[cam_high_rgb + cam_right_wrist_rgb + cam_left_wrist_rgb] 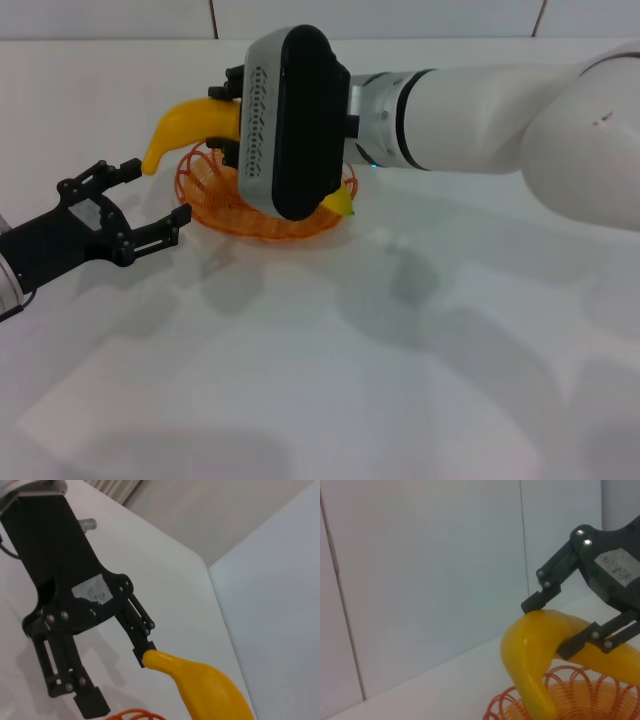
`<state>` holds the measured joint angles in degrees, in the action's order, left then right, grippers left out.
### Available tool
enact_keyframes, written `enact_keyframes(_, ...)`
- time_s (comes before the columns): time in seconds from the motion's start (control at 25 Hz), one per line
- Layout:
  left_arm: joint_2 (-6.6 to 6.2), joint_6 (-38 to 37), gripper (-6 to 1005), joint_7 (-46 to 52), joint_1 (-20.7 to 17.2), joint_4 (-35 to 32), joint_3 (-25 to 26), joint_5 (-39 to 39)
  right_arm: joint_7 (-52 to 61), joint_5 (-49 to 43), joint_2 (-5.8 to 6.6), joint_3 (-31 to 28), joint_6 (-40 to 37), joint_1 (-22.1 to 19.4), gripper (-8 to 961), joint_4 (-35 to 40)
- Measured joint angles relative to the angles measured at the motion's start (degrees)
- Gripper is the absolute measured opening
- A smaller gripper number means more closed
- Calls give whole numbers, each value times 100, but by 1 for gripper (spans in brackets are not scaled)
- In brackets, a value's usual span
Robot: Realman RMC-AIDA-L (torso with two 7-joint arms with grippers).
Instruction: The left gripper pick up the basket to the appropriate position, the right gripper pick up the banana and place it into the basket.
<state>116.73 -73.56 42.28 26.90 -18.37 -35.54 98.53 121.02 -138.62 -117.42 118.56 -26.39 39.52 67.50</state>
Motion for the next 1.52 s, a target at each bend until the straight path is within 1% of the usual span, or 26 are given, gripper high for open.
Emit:
enact_keyframes(0.44,-1,0,891,-10,0,0,4,0,-26,-8,0,95,194,-13,541,1)
enact_keyframes(0.6,-1,2,891,-10,-15,0,7,0,-30,-8,1,88,228,-107,604,139)
enact_keyframes(0.68,-1,14,891,-9,-29,0,11,0,-27,-9,14,31,229,-258,620,360)
enact_keyframes(0.84,-2,23,891,-9,-44,0,17,0,-61,-23,43,-223,155,-791,622,1022)
enact_keyframes(0.96,-2,24,891,-9,-51,0,20,0,-67,-22,52,-537,-60,-1176,621,1409)
enact_keyframes(1.08,-2,23,891,-9,-54,0,19,0,-69,61,54,-837,-315,-1416,621,1615)
enact_keyframes(1.24,-1,22,891,-9,-67,0,31,0,-324,498,67,-1106,-767,-1623,619,1710)
enact_keyframes(1.4,-1,25,891,-9,-74,0,31,0,-1162,1473,72,-1515,-1327,-1817,618,1714)
enact_keyframes(1.52,-1,26,891,-9,-80,0,30,0,-1818,2366,71,-1976,-1939,-1870,618,1641)
